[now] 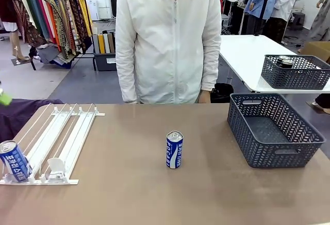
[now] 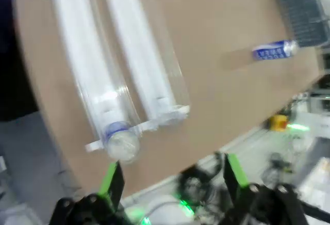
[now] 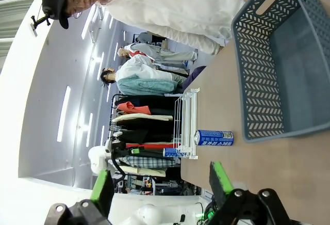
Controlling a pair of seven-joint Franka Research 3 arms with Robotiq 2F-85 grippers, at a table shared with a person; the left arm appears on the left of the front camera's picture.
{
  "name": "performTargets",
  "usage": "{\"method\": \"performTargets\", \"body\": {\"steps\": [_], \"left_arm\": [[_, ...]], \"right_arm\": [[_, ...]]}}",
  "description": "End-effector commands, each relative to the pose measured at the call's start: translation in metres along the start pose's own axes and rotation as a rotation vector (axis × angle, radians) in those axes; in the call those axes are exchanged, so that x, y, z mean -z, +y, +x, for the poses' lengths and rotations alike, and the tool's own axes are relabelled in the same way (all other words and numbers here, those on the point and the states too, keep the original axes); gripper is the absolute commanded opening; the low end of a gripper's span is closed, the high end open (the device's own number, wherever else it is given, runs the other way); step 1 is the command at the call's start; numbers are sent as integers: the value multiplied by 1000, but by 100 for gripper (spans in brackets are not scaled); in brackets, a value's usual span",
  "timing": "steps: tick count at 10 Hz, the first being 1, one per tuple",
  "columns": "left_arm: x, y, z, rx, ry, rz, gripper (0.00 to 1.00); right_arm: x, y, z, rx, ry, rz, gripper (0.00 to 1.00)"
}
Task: Retrieve and store the cans from the dispenser.
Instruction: Pick up one can from the Automatic Can Dispenser and place it in the middle of the table.
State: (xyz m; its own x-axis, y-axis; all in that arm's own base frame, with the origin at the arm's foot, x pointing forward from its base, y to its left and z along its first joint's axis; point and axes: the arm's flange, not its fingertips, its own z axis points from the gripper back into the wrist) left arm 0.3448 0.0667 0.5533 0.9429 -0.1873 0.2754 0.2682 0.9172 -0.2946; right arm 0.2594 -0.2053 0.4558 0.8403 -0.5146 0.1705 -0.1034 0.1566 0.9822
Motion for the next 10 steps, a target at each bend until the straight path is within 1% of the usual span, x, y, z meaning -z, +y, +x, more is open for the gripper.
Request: {"method": "performTargets", "body": {"steps": [1, 2, 3, 4, 5, 9, 10], "left_arm": [[22, -6, -27, -36, 67, 388, 100], [31, -7, -31, -92, 70, 474, 100], [40, -7, -32, -165, 64, 523, 100], [46, -10, -29, -205, 24, 495, 100], [26, -8, -23, -46, 36, 448, 100], [26, -8, -23, -46, 36, 448, 100], [30, -15, -22, -65, 21, 445, 100]], "right_arm": [[-1, 2, -2, -4, 7, 3, 100], [-1, 2, -2, -4, 7, 3, 100], [-1, 2, -2, -4, 7, 3, 100], [-1, 2, -2, -4, 7, 3, 100], [-1, 2, -2, -4, 7, 3, 100], [-1, 2, -2, -4, 7, 3, 100], [-1, 2, -2, -4, 7, 3, 100]]}}
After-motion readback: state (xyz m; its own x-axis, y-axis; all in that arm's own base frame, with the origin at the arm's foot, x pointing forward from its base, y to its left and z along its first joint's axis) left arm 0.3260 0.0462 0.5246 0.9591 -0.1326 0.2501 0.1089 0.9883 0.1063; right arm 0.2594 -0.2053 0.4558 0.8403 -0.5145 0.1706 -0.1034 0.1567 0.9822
